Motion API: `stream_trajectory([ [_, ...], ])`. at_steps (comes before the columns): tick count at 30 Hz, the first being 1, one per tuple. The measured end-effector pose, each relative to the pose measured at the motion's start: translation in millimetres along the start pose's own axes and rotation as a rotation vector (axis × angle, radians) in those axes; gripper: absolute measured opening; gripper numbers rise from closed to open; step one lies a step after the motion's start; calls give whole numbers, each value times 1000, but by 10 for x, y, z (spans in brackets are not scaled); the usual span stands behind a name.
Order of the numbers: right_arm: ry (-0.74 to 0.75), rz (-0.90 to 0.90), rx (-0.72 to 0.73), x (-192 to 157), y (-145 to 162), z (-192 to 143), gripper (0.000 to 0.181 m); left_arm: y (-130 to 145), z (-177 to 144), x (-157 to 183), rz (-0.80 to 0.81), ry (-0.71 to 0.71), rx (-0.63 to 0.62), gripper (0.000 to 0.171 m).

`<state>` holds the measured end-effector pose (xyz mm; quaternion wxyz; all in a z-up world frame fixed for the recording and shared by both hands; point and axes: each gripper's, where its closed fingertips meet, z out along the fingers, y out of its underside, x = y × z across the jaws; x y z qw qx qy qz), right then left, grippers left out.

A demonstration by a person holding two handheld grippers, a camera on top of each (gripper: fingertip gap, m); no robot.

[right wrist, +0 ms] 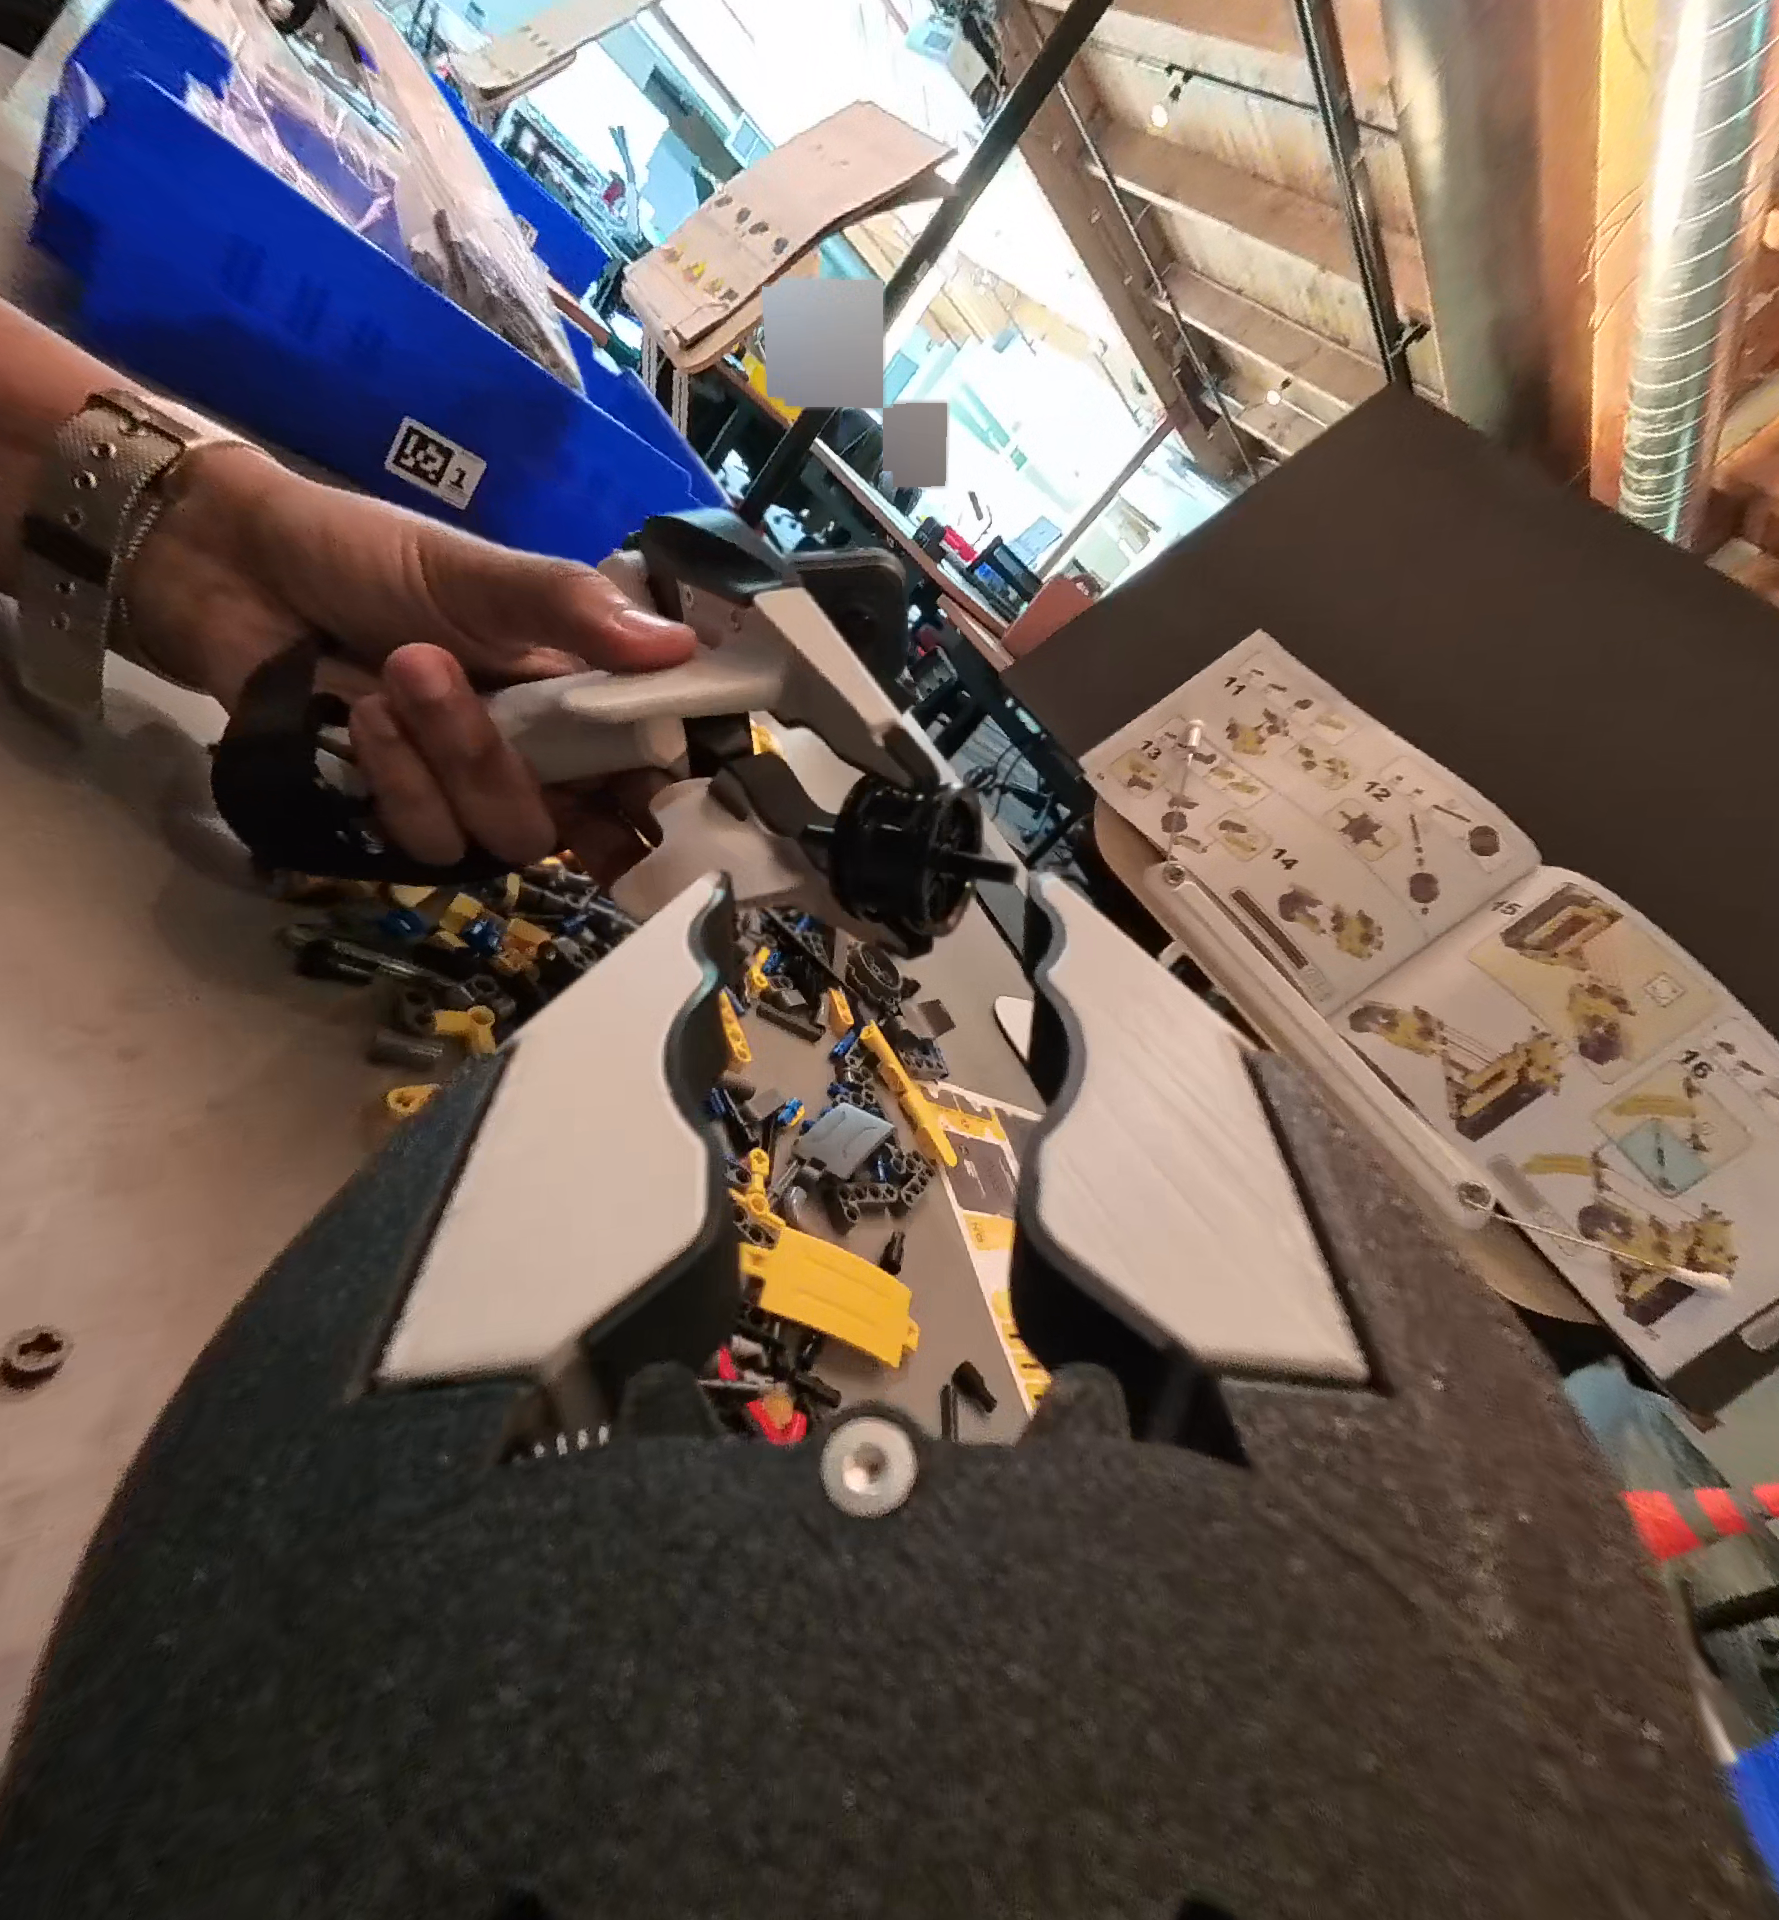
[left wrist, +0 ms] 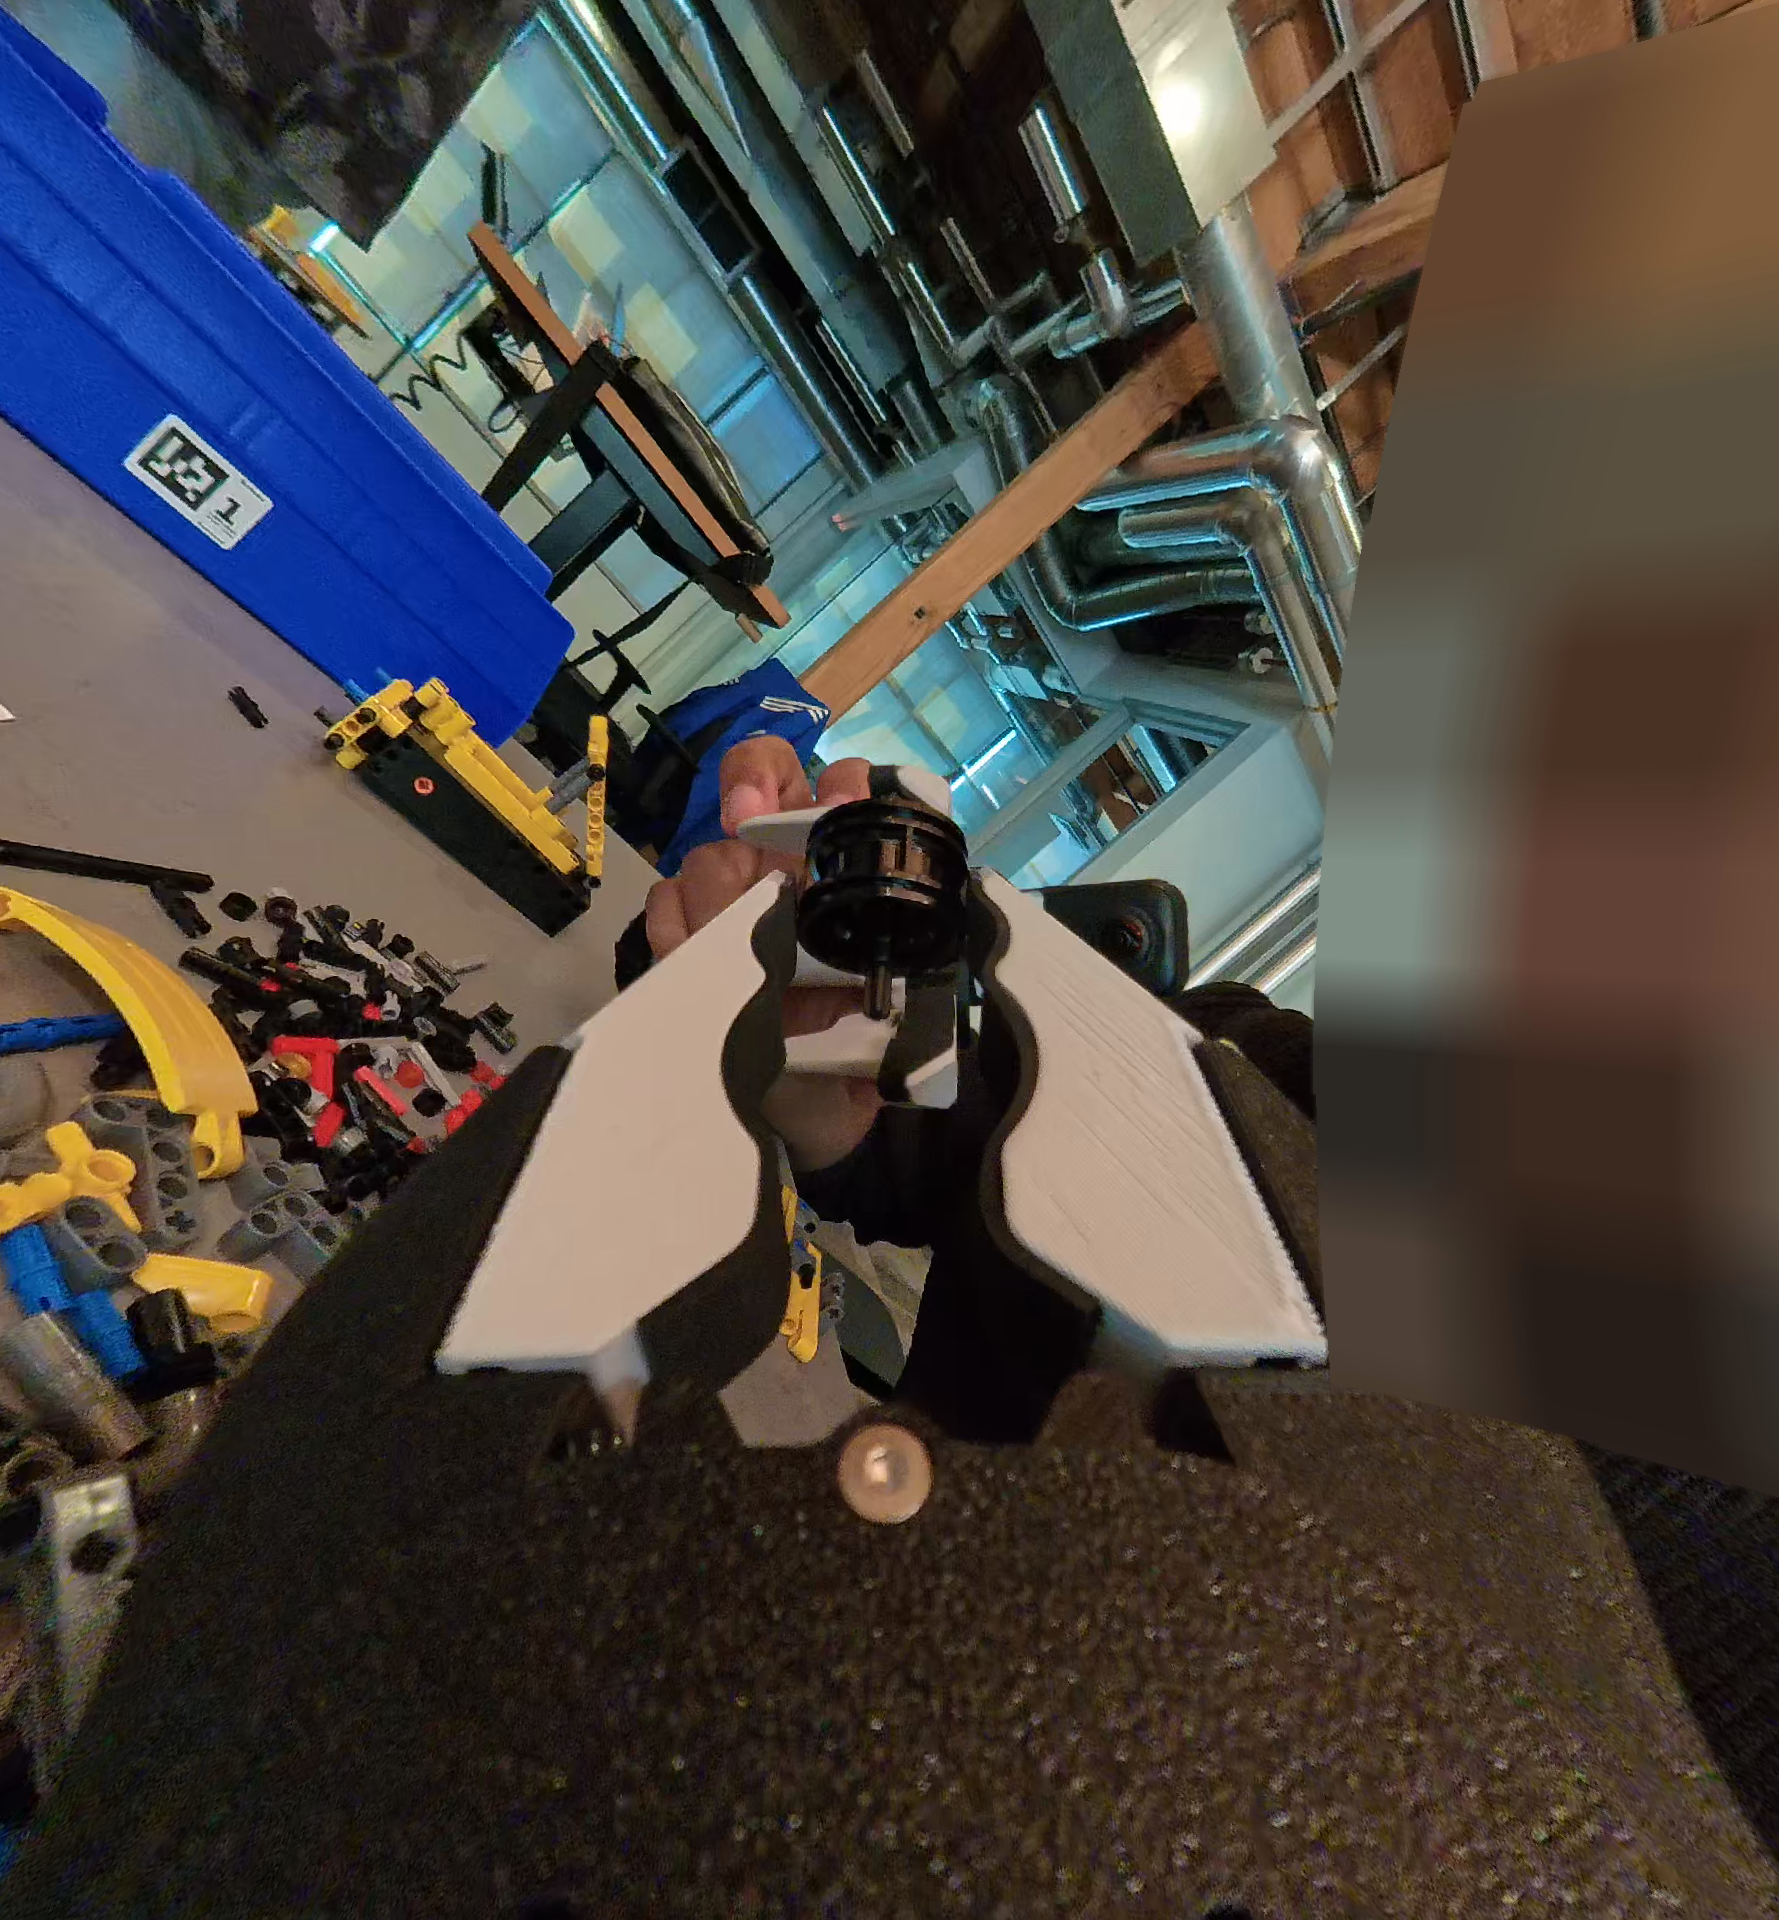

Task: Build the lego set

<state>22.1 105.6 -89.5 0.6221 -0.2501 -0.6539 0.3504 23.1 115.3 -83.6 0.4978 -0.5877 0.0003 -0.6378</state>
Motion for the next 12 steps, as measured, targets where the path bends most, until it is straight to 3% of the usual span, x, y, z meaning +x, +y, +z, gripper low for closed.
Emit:
stream_trajectory([
  [5, 47, -1, 29, 77, -53, -38, 33, 84, 78, 68, 5, 36, -31, 32],
  [6, 65, 6, 46, 126, -75, -66, 16, 88, 76, 79, 3, 42, -33, 32],
  [12, 58, 48, 75, 226, -96, -122, 13, 156, 95, 77, 12, 39, -68, 31],
])
